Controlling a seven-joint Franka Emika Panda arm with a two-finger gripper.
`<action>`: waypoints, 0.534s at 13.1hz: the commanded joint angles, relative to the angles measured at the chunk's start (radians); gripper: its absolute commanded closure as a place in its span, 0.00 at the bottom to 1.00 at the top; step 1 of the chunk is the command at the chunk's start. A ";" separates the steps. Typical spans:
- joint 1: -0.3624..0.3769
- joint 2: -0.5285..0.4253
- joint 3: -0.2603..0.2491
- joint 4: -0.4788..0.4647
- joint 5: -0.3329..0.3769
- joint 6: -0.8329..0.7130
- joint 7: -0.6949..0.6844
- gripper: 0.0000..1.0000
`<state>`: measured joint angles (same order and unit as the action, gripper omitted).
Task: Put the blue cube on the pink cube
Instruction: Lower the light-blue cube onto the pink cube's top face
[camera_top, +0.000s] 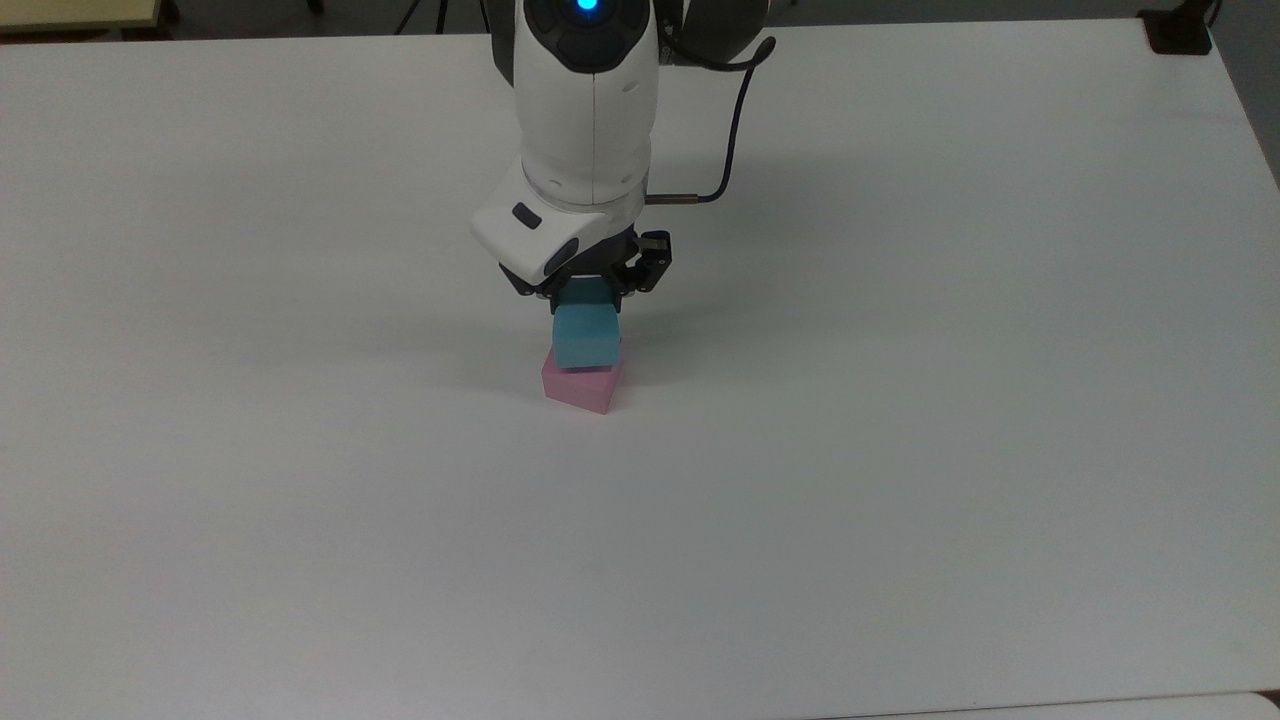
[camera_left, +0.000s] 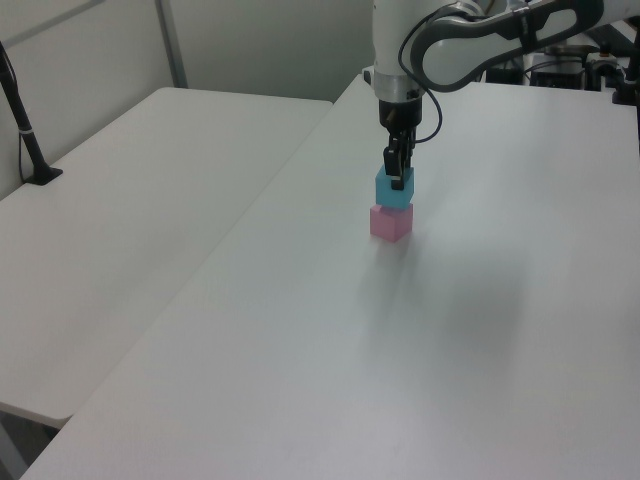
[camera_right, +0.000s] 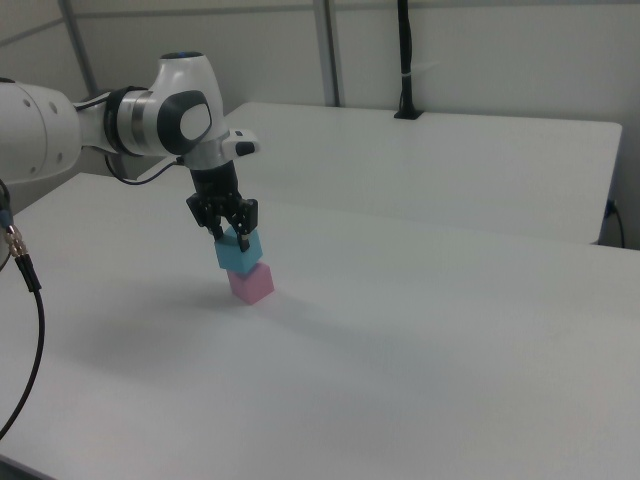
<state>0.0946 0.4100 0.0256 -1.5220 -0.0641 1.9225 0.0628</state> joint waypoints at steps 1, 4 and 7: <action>0.002 0.010 -0.003 0.000 -0.020 -0.010 0.009 0.22; 0.002 0.015 -0.003 -0.004 -0.020 0.026 0.009 0.00; -0.003 -0.023 -0.004 0.005 -0.017 0.015 0.009 0.00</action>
<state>0.0921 0.4287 0.0244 -1.5182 -0.0642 1.9348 0.0628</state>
